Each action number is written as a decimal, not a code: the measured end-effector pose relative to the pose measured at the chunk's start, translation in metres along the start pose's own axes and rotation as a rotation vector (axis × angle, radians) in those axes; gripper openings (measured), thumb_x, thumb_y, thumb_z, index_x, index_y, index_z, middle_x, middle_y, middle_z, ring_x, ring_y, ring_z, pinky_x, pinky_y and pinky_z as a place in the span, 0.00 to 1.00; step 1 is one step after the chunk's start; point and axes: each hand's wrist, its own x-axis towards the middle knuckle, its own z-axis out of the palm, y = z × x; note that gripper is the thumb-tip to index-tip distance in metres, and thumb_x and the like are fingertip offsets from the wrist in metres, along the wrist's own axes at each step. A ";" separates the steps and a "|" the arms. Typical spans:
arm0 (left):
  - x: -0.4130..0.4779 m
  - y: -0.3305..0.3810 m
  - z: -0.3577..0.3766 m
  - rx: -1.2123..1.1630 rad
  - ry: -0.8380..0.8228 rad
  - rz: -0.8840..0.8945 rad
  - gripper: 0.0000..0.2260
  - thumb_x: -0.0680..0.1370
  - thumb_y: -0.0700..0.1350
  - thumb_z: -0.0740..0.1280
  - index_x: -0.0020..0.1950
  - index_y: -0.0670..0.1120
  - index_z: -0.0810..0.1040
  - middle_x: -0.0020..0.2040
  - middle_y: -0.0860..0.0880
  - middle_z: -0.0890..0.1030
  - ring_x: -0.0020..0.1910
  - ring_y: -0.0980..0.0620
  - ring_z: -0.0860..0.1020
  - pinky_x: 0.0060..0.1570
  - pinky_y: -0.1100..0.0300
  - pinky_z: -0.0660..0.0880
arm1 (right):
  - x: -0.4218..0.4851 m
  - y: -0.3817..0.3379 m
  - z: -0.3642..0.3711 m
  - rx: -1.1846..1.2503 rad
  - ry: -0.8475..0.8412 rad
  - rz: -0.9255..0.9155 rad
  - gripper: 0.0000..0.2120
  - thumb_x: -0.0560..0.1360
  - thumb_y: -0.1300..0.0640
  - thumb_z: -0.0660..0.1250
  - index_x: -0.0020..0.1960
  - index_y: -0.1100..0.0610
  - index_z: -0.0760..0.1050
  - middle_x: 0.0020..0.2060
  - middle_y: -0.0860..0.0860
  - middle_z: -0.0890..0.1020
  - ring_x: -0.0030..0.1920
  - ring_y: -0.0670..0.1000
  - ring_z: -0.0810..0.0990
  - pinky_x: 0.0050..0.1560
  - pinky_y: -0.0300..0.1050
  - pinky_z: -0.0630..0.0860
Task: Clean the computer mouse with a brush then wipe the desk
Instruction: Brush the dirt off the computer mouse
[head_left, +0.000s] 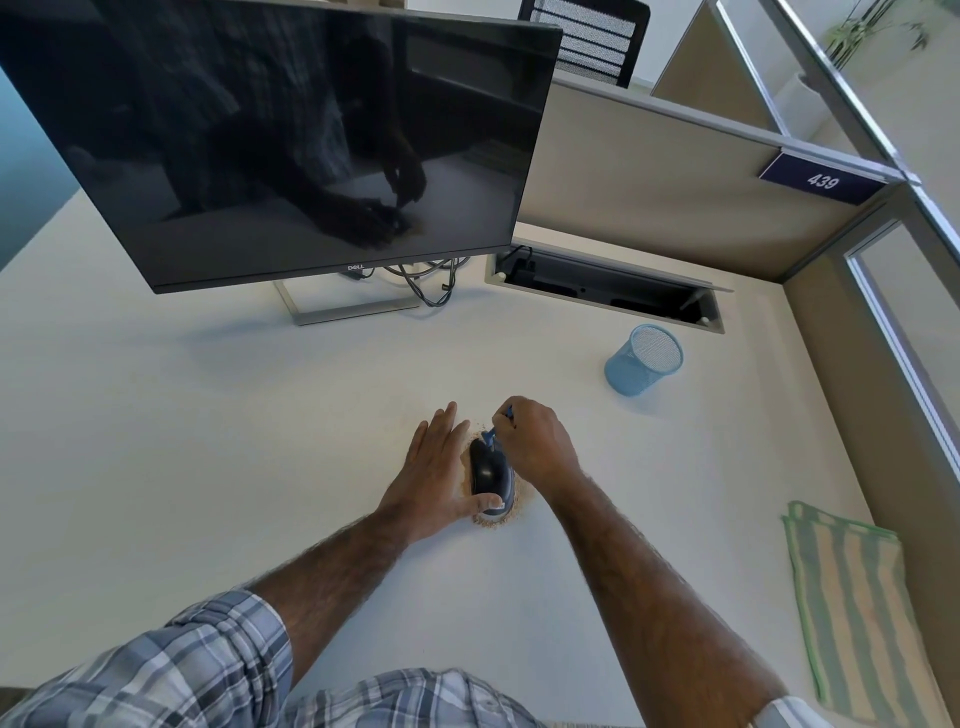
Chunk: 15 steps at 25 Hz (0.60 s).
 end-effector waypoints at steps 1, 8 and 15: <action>0.001 0.001 0.000 -0.008 -0.003 -0.001 0.51 0.72 0.74 0.66 0.82 0.43 0.51 0.84 0.46 0.38 0.82 0.50 0.37 0.80 0.51 0.36 | 0.001 0.000 -0.001 -0.001 -0.030 -0.007 0.09 0.79 0.57 0.59 0.46 0.56 0.77 0.41 0.50 0.81 0.40 0.51 0.79 0.39 0.47 0.76; 0.001 -0.001 0.001 0.007 -0.013 -0.003 0.52 0.71 0.74 0.66 0.82 0.43 0.51 0.84 0.46 0.37 0.82 0.49 0.37 0.79 0.53 0.36 | 0.005 0.018 -0.015 -0.069 0.057 0.018 0.10 0.80 0.56 0.59 0.49 0.55 0.79 0.41 0.48 0.80 0.38 0.46 0.77 0.34 0.42 0.70; 0.002 -0.002 0.002 0.014 -0.007 0.005 0.52 0.72 0.75 0.65 0.82 0.43 0.52 0.84 0.46 0.37 0.82 0.50 0.36 0.78 0.55 0.34 | 0.000 0.033 -0.013 -0.001 0.001 -0.028 0.09 0.80 0.54 0.62 0.50 0.52 0.81 0.45 0.48 0.83 0.43 0.49 0.80 0.42 0.47 0.78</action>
